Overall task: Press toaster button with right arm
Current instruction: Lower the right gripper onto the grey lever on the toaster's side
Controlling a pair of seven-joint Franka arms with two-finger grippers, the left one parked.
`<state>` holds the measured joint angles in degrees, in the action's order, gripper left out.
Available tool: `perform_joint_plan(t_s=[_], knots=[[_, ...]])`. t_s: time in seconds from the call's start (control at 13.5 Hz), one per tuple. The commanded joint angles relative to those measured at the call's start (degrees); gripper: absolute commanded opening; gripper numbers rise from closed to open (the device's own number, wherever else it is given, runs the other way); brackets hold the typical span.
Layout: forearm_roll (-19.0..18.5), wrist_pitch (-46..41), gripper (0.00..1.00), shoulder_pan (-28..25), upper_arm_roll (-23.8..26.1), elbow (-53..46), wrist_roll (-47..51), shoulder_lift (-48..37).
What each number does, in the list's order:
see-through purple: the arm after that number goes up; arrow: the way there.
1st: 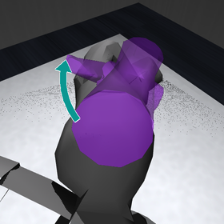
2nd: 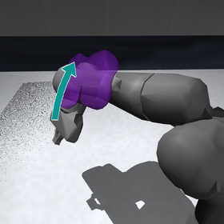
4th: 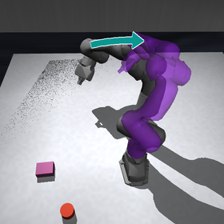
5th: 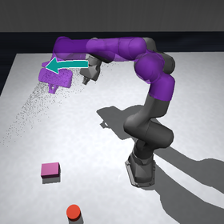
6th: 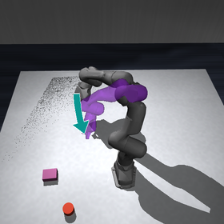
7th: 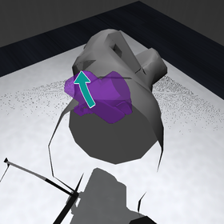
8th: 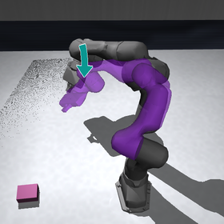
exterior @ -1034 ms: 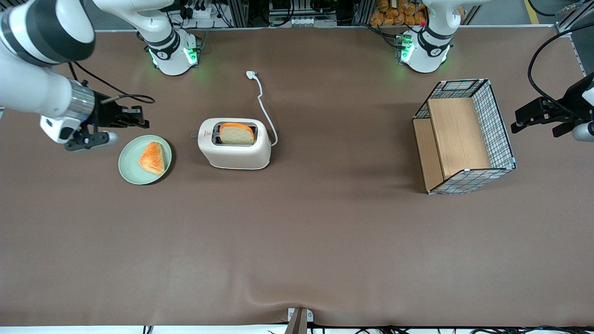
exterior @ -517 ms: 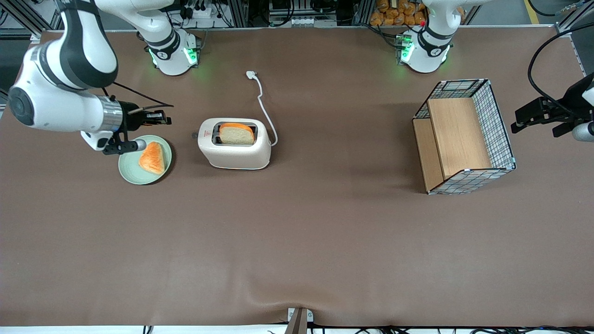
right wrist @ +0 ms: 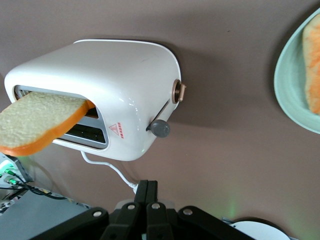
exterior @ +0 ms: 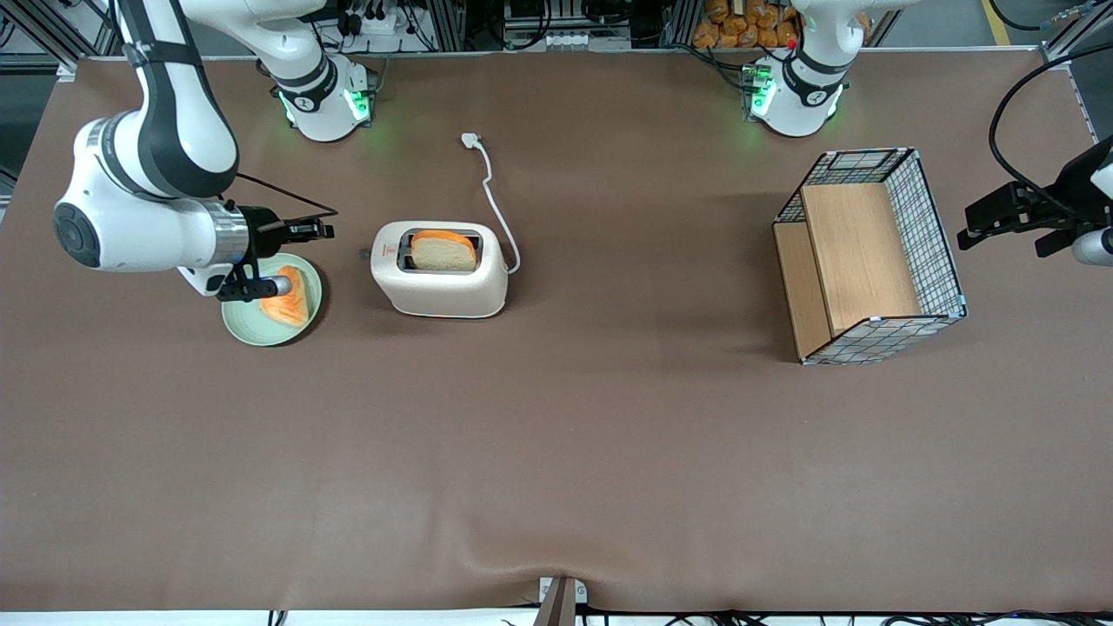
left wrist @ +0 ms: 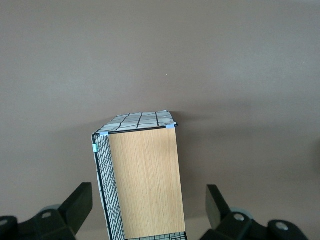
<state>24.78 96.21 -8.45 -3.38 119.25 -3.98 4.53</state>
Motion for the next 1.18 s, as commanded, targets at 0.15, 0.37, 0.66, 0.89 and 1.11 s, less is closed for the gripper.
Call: perform_joint_plan(t_s=[0.15, 0.37, 0.66, 0.89, 1.11], knots=[[2.0, 1.0, 0.00, -0.9, -0.2, -0.2, -1.9, 3.1], [2.0, 3.8, 0.00, -2.2, -0.2, -0.2, -2.0, 5.2], [2.1, 5.3, 0.00, -2.5, -0.2, -0.3, -2.0, 6.8], [2.1, 6.1, 0.00, -2.7, -0.2, -0.2, -2.0, 7.9], [2.2, 6.3, 0.00, -3.2, -0.2, -0.3, -1.9, 8.5]])
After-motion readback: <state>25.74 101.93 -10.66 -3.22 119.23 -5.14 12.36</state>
